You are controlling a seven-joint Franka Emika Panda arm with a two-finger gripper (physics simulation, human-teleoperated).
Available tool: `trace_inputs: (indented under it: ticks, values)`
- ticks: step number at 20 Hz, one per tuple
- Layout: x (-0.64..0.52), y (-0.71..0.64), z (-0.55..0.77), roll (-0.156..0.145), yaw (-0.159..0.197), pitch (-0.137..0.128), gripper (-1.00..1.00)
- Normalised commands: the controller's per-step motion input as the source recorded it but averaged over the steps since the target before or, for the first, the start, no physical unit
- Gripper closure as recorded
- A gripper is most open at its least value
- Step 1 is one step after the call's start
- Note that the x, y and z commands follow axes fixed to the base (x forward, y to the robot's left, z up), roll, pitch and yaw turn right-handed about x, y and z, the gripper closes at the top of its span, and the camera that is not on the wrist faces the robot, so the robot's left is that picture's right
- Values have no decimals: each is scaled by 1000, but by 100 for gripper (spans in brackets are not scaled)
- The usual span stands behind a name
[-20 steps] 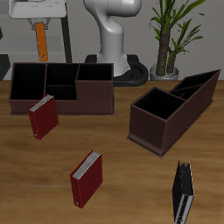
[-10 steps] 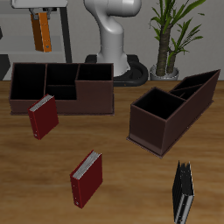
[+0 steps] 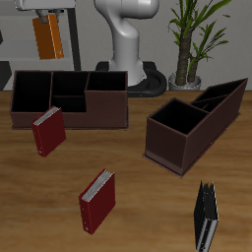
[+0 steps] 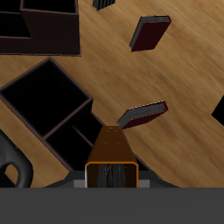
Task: Place the orange book into the back desk caddy's back compartment
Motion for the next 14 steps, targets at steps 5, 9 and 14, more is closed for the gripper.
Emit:
trace_inputs:
  ticks: [5, 9, 14]
  values:
    - [-5, 25, -109, -22, 265, -36, 100]
    - [-73, 99, -123, 28, 93, 36, 100]
    - [-70, 106, -9, 15, 247, -27, 100]
